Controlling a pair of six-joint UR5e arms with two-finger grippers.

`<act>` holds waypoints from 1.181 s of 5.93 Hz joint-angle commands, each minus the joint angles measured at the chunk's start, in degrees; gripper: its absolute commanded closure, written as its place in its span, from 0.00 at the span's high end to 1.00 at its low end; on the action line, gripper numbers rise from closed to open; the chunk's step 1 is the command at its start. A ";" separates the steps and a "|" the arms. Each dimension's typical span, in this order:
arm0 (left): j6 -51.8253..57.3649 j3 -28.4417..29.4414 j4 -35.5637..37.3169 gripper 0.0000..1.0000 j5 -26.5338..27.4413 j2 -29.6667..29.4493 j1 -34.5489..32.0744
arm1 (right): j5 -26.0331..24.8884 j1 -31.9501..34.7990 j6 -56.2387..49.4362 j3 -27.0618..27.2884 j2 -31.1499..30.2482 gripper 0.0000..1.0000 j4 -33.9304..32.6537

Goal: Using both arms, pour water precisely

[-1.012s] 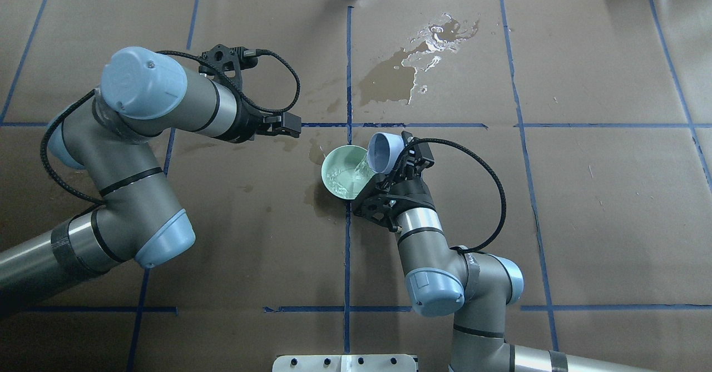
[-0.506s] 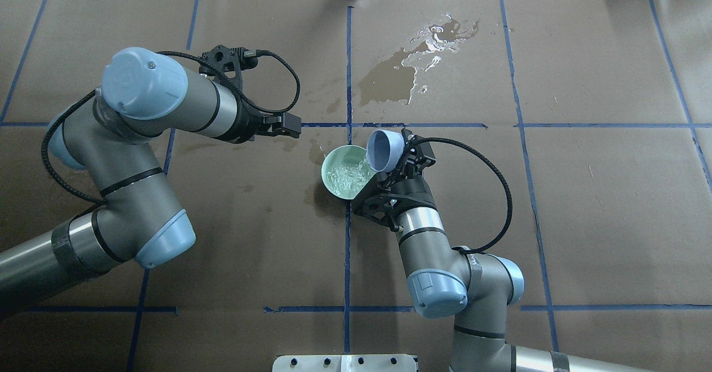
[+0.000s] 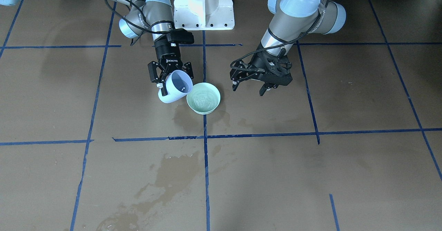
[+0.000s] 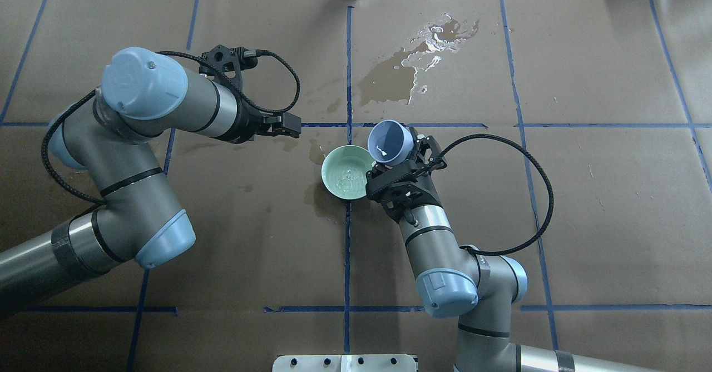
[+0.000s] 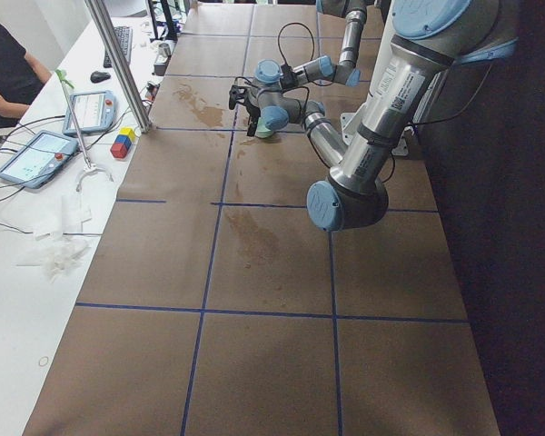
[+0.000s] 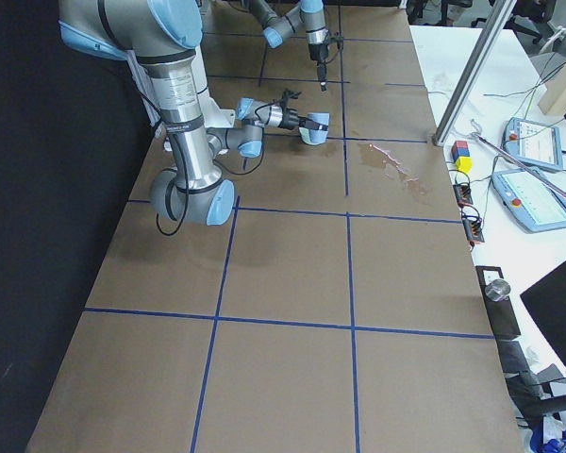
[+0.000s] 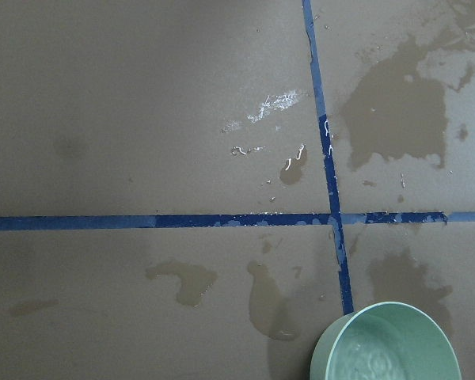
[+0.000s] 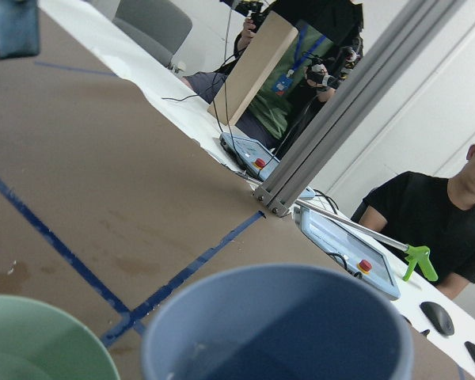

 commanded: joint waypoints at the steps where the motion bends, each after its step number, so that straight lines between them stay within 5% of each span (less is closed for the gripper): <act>1: -0.23 0.11 0.00 1.00 -0.09 0.00 0.00 | -0.16 0.91 16.87 1.59 -2.46 0.00 0.24; 3: -0.41 0.29 0.17 1.00 -0.44 0.09 0.00 | -0.08 4.67 21.65 1.68 -8.60 0.00 0.24; 7: -1.89 0.29 0.53 1.00 -0.44 0.18 0.00 | 6.66 12.22 28.97 1.51 -26.25 0.00 20.58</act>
